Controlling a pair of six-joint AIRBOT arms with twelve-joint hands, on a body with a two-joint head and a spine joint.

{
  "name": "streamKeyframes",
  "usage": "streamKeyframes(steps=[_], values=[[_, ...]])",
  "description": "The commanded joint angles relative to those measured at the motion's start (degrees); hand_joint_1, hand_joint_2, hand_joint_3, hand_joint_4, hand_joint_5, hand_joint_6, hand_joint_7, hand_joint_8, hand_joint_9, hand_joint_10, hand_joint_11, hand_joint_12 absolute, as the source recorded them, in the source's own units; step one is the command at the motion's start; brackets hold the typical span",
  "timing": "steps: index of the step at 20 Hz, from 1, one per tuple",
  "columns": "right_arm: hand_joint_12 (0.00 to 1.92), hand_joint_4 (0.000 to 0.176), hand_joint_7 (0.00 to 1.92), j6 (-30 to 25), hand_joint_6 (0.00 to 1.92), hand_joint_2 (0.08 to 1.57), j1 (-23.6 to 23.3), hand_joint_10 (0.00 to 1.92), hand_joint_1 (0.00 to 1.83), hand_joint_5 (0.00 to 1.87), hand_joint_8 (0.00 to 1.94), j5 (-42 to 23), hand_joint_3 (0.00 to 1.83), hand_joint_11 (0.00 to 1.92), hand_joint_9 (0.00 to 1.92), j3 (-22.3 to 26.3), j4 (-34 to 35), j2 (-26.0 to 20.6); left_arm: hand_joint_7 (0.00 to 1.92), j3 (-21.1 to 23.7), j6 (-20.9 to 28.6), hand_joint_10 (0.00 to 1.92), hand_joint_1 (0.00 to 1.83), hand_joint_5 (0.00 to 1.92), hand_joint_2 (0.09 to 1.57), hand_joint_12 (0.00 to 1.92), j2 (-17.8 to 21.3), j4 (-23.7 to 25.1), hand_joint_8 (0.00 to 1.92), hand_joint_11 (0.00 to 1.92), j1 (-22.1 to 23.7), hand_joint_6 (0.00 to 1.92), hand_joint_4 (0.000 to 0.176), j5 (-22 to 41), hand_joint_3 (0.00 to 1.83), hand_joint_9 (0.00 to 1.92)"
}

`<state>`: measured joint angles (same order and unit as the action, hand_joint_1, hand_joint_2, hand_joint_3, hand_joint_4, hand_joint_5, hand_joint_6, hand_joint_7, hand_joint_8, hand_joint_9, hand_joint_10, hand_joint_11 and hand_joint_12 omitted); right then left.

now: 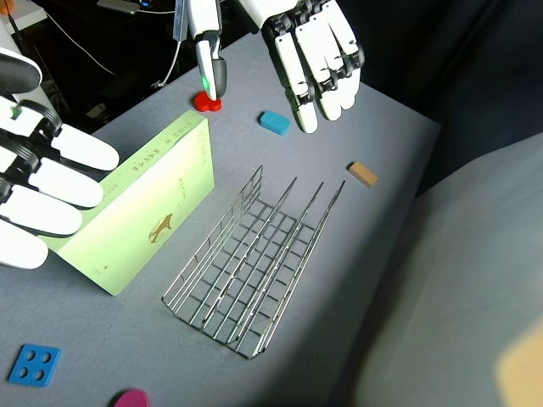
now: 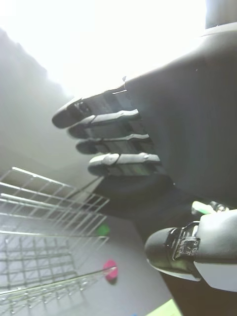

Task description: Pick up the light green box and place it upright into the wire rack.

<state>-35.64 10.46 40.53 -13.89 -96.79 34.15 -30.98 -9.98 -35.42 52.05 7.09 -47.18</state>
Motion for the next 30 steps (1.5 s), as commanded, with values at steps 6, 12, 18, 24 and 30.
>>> streamKeyframes(steps=[6,12,18,24,30], values=[[0.81,0.006,0.26,9.3,0.01,0.91,-0.35,0.0,0.56,0.24,0.01,10.76,0.0,0.0,0.23,0.49,6.88,6.21,0.21,0.52,-0.92,0.0,0.2,0.28,1.18,0.59,2.46,4.02,0.0,0.0,1.79,0.0,0.046,2.42,0.01,0.14],[0.88,0.0,0.28,11.65,0.01,0.88,-1.17,0.0,0.86,0.26,0.0,13.93,0.0,0.0,0.23,-2.28,12.03,15.96,0.23,0.44,-5.06,0.0,0.23,0.29,1.18,0.6,6.0,3.05,0.0,0.0,3.4,0.0,0.032,2.2,0.0,0.16],[0.89,0.0,0.3,12.78,0.0,0.86,-2.52,0.01,1.0,0.28,0.0,12.74,0.0,0.0,0.26,-10.12,20.8,24.3,0.23,-0.87,-14.89,0.0,0.18,0.28,1.2,0.59,7.3,-1.01,0.0,0.0,6.41,0.0,0.034,1.63,0.01,0.16],[0.88,0.0,0.3,15.1,0.0,0.87,-0.84,0.0,1.01,0.29,0.0,12.71,0.0,0.0,0.26,-12.31,21.0,28.39,0.21,-0.86,-14.88,0.0,0.19,0.28,1.19,0.59,7.88,-1.01,0.0,0.0,6.52,0.0,0.033,1.57,0.0,0.16],[0.86,0.0,0.32,15.6,0.01,0.86,2.01,0.0,1.0,0.31,0.0,12.41,0.0,0.0,0.25,-14.33,21.33,31.64,0.22,-0.82,-14.89,0.0,0.2,0.29,1.18,0.6,7.93,-1.01,0.0,0.0,6.59,0.0,0.033,0.79,0.0,0.16]])
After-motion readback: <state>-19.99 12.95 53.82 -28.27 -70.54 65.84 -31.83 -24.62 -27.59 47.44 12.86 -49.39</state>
